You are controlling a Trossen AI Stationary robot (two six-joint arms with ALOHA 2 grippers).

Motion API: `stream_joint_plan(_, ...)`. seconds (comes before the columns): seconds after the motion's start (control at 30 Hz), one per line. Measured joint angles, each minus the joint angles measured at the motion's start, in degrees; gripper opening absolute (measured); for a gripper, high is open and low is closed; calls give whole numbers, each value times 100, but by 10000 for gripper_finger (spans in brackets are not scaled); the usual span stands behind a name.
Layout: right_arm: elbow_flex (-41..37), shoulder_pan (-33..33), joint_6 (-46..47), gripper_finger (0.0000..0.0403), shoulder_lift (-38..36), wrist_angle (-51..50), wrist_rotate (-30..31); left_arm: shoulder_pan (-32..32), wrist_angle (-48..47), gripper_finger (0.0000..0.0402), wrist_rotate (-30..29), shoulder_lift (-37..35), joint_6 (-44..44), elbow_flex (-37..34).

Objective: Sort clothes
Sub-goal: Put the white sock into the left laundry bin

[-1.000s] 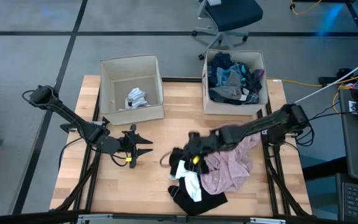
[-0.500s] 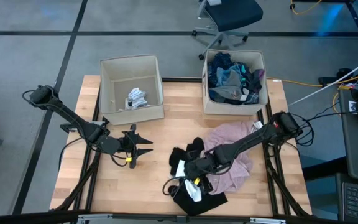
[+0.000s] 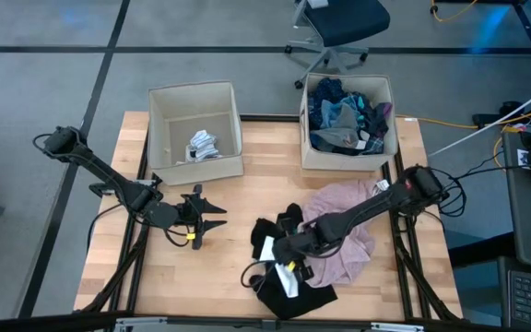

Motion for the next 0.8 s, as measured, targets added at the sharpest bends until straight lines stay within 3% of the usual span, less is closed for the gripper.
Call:
stream_joint_plan(0.17,140,-66,-151,33,-359,-140,610,0,-20,135,0,0,-7,0)
stream_joint_plan(0.37,806,-360,-636,9,-605,-276,1129,0,-4,135,0,0,5,0)
stream_joint_plan(0.53,1441,-783,-1160,21,-619,-223,1790,0,-9,135,0,0,-6,0)
stream_joint_plan(0.67,1649,-1270,-1620,18,-619,258,2138,0,-35,135,0,0,-17,0)
stream_joint_plan(0.8,1663,-1855,-2060,10,-619,1061,2104,0,-48,135,0,0,-19,0)
